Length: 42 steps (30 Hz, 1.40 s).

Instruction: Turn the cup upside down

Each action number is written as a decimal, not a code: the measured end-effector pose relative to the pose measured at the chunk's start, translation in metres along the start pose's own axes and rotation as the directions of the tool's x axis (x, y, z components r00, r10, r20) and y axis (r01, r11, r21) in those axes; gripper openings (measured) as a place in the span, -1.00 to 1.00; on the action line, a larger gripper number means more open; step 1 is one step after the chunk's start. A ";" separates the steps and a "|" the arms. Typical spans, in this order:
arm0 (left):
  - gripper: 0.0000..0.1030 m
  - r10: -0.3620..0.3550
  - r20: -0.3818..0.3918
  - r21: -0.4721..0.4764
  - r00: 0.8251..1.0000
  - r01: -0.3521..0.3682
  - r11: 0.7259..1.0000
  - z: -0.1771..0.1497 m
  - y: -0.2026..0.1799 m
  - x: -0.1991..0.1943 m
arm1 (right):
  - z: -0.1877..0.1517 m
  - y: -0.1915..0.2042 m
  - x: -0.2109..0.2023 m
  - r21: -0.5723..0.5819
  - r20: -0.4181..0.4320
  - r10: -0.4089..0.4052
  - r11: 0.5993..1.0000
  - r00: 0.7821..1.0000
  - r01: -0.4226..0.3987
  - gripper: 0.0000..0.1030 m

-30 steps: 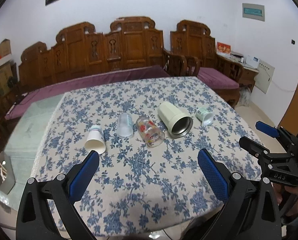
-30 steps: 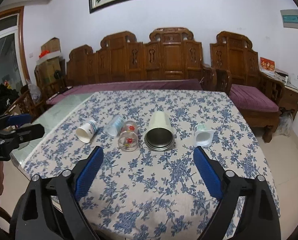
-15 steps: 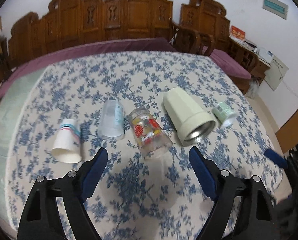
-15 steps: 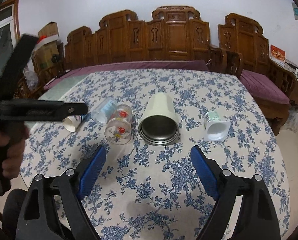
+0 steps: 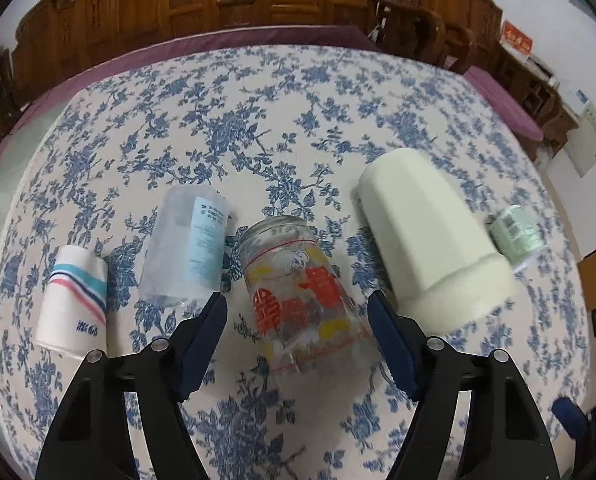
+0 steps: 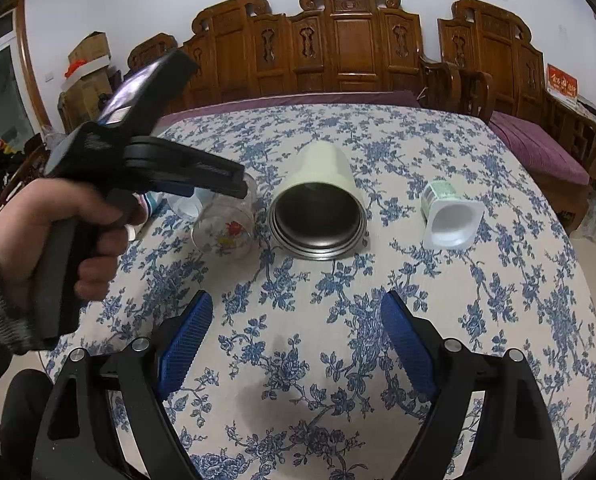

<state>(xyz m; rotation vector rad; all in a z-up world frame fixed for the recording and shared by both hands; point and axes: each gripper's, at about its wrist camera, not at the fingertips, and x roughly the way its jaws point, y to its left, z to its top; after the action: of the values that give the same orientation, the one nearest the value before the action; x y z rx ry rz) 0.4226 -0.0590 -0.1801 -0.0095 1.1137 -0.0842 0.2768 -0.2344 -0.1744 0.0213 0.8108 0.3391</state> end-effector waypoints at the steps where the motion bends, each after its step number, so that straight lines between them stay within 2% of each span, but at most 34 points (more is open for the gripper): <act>1: 0.34 0.007 -0.005 0.003 1.000 -0.007 1.000 0.001 -0.001 0.003 | -0.001 0.000 0.001 0.002 -0.003 0.001 1.000 1.000 -0.001 0.71; 4: 0.34 0.022 -0.033 0.003 0.999 -0.022 1.000 0.005 -0.004 0.014 | -0.003 -0.002 0.003 0.010 -0.009 0.003 1.000 1.000 -0.003 0.71; 9: 0.34 -0.002 -0.085 -0.009 0.996 0.001 1.000 0.005 -0.002 0.031 | -0.003 -0.005 0.003 0.022 -0.009 0.003 1.000 1.000 -0.003 0.71; 12: 0.27 -0.020 -0.104 -0.022 0.994 0.018 1.000 0.005 0.000 0.036 | -0.002 -0.007 0.002 0.028 -0.006 0.004 1.000 1.000 -0.004 0.71; 15: 0.09 -0.024 -0.088 -0.020 0.996 0.022 1.000 0.006 0.002 0.032 | -0.003 -0.008 0.001 0.033 -0.006 0.004 0.999 1.000 -0.004 0.71; 18: 0.08 -0.040 -0.100 -0.008 0.994 0.039 0.999 0.000 0.003 0.026 | -0.004 -0.008 -0.001 0.034 -0.004 0.000 0.999 1.000 0.000 0.71; 24: 0.07 -0.065 -0.069 0.029 0.995 0.068 0.997 -0.022 0.001 -0.002 | -0.009 -0.006 -0.010 0.042 0.003 -0.012 0.999 1.000 0.012 0.71; 32: 0.07 -0.131 -0.029 0.061 0.991 0.132 0.989 -0.068 -0.010 -0.047 | -0.023 -0.006 -0.033 0.066 0.023 -0.032 0.997 0.999 0.030 0.71; 37: 0.07 -0.123 -0.020 0.085 0.992 0.124 0.989 -0.097 -0.017 -0.056 | -0.033 -0.008 -0.051 0.084 0.043 -0.042 0.996 0.998 0.038 0.71; 42: 0.07 -0.125 -0.045 0.079 0.991 0.128 0.989 -0.120 -0.017 -0.050 | -0.038 -0.011 -0.064 0.100 0.059 -0.051 0.994 0.997 0.045 0.71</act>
<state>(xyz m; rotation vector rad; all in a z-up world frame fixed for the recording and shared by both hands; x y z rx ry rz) 0.2926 -0.0682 -0.1876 -0.0053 1.1483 -0.2444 0.2121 -0.2682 -0.1573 0.1037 0.7655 0.2523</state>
